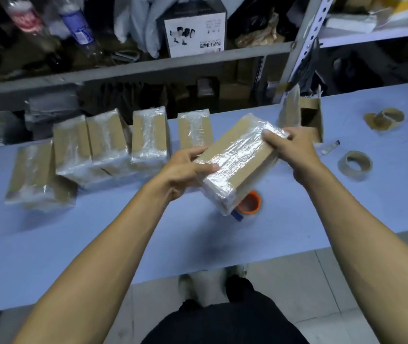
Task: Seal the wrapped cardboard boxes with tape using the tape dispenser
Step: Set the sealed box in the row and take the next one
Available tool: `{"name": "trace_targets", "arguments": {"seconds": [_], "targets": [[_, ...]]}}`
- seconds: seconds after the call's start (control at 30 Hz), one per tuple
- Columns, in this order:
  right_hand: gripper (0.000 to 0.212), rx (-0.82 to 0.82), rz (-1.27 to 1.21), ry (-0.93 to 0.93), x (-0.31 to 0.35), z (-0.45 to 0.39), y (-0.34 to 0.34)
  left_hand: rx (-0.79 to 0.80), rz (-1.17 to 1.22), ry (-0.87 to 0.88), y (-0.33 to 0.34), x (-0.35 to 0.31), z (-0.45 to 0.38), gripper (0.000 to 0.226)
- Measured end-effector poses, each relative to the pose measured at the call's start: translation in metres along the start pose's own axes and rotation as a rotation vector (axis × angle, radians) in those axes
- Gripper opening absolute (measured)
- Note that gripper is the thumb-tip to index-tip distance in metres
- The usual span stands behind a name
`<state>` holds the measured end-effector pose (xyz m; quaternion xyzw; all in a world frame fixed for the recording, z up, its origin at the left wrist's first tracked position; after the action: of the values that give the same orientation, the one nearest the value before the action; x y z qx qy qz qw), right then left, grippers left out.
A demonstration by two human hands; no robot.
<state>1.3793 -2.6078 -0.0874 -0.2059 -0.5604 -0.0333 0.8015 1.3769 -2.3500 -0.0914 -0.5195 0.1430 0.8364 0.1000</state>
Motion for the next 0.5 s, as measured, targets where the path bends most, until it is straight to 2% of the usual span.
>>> {"name": "trace_targets", "arguments": {"seconds": [0.1,0.17,0.23,0.37,0.5], "targets": [[0.041,-0.031,-0.026,0.021,-0.015,0.031,0.028,-0.3,0.029,0.039,-0.041,0.017,0.024,0.073],[0.04,-0.078,-0.058,0.042,-0.026,0.053,0.048,-0.471,0.11,0.119,-0.062,0.03,0.039,0.064],[0.04,-0.137,-0.041,0.066,-0.04,0.076,0.067,-0.494,0.161,0.175,-0.071,0.048,0.051,0.051],[0.04,-0.089,-0.02,0.151,-0.077,0.111,0.101,-0.491,0.046,0.15,-0.092,0.09,0.062,0.077],[0.039,0.0,0.146,0.144,-0.105,0.118,0.125,-0.469,0.02,0.071,-0.117,0.127,0.06,0.082]]}}
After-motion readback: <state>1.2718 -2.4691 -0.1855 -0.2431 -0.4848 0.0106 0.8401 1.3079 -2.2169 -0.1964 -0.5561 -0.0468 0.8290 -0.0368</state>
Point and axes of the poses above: each hand's wrist, its own z-axis away from the middle knuckle, its own y-axis out of the palm, x = y × z, the point moved 5 cm from there along -z, towards the middle knuckle, and after that the axes turned 4 degrees about y, right-handed, at the moved point
